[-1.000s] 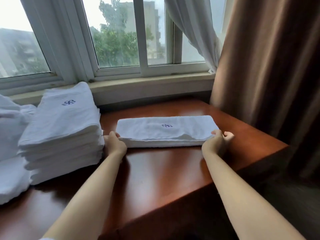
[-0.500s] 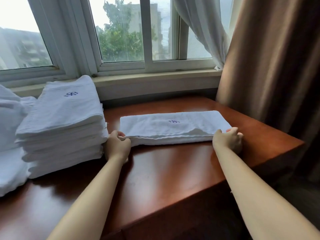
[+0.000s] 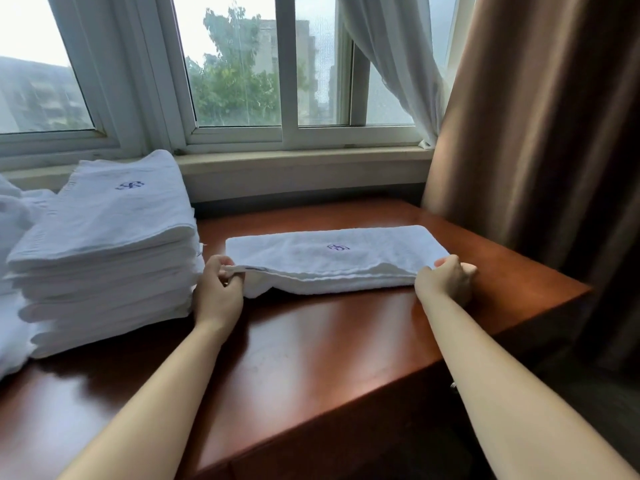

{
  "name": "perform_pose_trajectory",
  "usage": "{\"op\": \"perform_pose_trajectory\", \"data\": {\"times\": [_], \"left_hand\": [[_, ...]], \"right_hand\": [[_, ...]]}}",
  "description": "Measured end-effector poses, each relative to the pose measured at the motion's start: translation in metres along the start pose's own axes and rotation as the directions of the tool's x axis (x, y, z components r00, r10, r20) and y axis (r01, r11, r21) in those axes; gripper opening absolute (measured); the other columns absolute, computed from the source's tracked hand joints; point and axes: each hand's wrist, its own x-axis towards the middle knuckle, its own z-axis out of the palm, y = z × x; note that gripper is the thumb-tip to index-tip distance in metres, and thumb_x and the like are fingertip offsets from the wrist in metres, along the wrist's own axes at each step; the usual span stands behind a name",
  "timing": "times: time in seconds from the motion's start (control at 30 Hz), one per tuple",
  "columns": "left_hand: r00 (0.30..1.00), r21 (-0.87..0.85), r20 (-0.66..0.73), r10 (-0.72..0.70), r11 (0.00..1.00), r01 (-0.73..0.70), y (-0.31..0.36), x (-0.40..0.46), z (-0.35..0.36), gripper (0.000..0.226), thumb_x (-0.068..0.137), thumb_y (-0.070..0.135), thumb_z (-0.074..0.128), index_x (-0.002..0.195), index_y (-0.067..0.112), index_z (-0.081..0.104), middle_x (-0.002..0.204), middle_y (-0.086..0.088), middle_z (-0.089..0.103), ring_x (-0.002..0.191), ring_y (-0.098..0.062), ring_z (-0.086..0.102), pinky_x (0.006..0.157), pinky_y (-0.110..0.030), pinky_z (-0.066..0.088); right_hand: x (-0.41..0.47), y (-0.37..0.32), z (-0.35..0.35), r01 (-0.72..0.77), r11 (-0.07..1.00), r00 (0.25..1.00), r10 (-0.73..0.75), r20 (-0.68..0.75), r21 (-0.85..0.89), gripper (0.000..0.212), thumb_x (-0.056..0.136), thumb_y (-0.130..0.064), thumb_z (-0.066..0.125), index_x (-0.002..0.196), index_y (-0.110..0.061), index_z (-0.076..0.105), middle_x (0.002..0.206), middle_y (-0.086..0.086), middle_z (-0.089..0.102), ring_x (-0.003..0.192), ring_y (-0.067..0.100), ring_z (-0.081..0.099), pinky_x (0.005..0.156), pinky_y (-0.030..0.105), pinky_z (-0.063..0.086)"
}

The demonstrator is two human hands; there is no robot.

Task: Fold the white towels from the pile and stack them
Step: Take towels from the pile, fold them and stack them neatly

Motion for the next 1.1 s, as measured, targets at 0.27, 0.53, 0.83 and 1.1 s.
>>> {"op": "perform_pose_trajectory", "data": {"times": [0.27,0.53,0.83,1.1], "left_hand": [[0.997,-0.142,0.077,-0.026,0.989,0.037,0.013,-0.019,-0.018,0.025,0.071,0.028,0.042,0.093,0.03,0.054,0.083,0.002,0.057,0.096,-0.034,0.058,0.089,-0.051,0.05],[0.991,-0.054,0.126,-0.033,0.998,0.04,0.009,-0.017,-0.014,0.032,0.084,0.022,0.054,0.115,0.019,0.059,0.107,-0.01,0.063,0.096,-0.024,0.056,0.091,-0.037,0.046],[1.0,-0.033,-0.013,0.011,0.999,-0.011,0.009,-0.013,-0.008,0.012,0.097,0.009,0.046,0.104,0.012,0.056,0.105,-0.016,0.062,0.101,-0.034,0.056,0.091,-0.042,0.048],[0.994,-0.114,0.056,-0.094,0.988,0.1,0.019,-0.02,-0.018,0.028,0.068,0.035,0.042,0.067,0.01,0.057,0.064,-0.003,0.054,0.071,-0.024,0.049,0.062,-0.034,0.036]], "right_hand": [[0.004,0.001,0.004,0.09,0.968,0.988,-0.057,-0.143,0.236,0.026,0.087,0.004,0.042,0.101,-0.005,0.061,0.121,0.012,0.055,0.102,0.034,0.057,0.084,0.03,0.04],[0.012,0.004,0.008,0.081,0.996,0.997,-0.081,-0.011,0.047,0.047,0.097,-0.026,0.047,0.142,-0.023,0.035,0.131,0.011,0.057,0.118,0.037,0.051,0.095,0.04,0.039],[0.016,0.004,0.01,0.06,0.986,0.995,-0.046,-0.093,0.157,0.033,0.098,-0.01,0.041,0.121,-0.007,0.064,0.132,0.011,0.053,0.116,0.034,0.054,0.098,0.038,0.041],[0.013,0.004,0.003,-0.04,0.972,0.996,0.058,-0.071,0.233,0.049,0.088,-0.001,0.049,0.136,-0.01,0.045,0.14,0.016,0.038,0.118,0.037,0.049,0.1,0.039,0.04]]}}
